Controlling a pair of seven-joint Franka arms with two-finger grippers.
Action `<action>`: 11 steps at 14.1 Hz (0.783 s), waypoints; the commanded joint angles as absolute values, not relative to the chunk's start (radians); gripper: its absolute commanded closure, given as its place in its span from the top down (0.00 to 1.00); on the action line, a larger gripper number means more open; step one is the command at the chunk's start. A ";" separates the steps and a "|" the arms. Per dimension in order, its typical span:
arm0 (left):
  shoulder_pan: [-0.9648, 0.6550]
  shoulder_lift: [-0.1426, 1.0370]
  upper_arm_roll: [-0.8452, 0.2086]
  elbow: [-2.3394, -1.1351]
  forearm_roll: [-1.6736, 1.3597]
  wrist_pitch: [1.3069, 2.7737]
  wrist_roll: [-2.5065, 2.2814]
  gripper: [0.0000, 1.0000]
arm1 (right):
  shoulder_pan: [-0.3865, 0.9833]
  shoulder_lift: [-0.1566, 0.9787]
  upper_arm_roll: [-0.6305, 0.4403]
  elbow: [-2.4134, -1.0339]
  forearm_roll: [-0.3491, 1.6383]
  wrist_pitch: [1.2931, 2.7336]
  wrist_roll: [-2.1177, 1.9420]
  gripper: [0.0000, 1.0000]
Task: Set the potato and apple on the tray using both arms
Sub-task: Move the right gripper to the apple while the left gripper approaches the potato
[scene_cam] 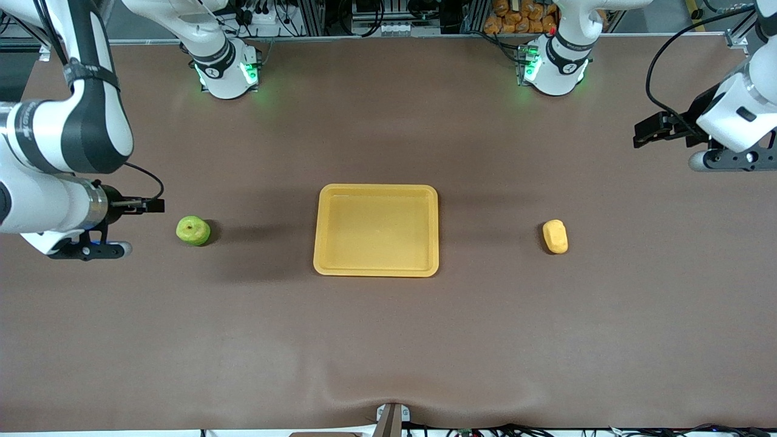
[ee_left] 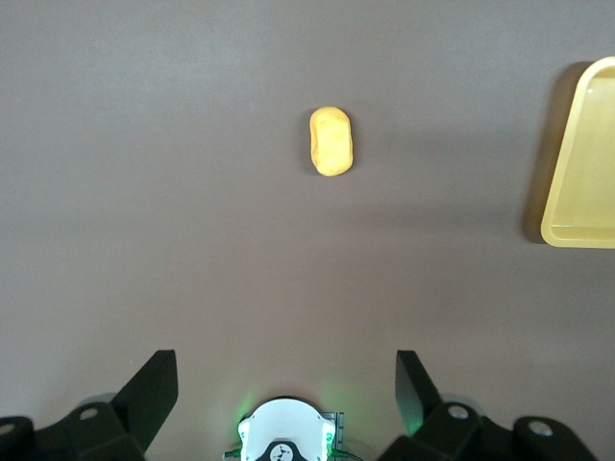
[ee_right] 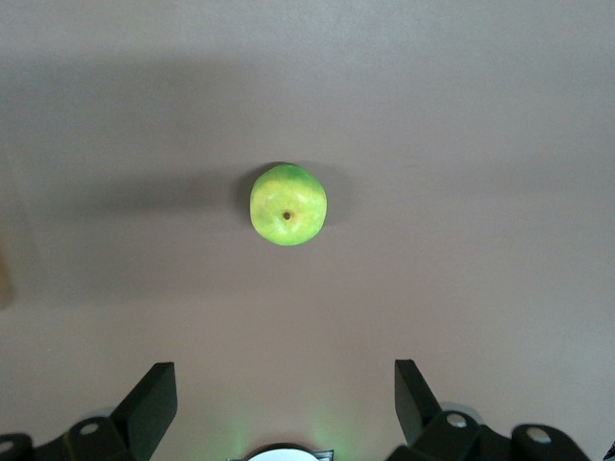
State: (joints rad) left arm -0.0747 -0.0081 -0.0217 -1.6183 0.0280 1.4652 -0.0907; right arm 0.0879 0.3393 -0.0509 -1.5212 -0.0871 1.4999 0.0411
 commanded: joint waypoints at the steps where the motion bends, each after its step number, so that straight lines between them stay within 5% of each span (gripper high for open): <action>1: -0.069 -0.012 -0.023 -1.657 0.008 1.509 -0.107 1.00 | 0.077 0.405 -0.043 -1.463 -0.112 1.486 0.029 1.00; 11: -0.074 0.011 -0.025 -1.842 0.017 1.762 -0.110 1.00 | 0.015 0.506 -0.045 -1.424 -0.137 1.640 0.043 1.00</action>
State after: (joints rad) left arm -0.0746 0.0116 -0.0216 -1.8030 0.0280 1.7154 -0.0920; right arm 0.0504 0.4642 -0.0557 -1.4530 -0.1401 1.6185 0.0411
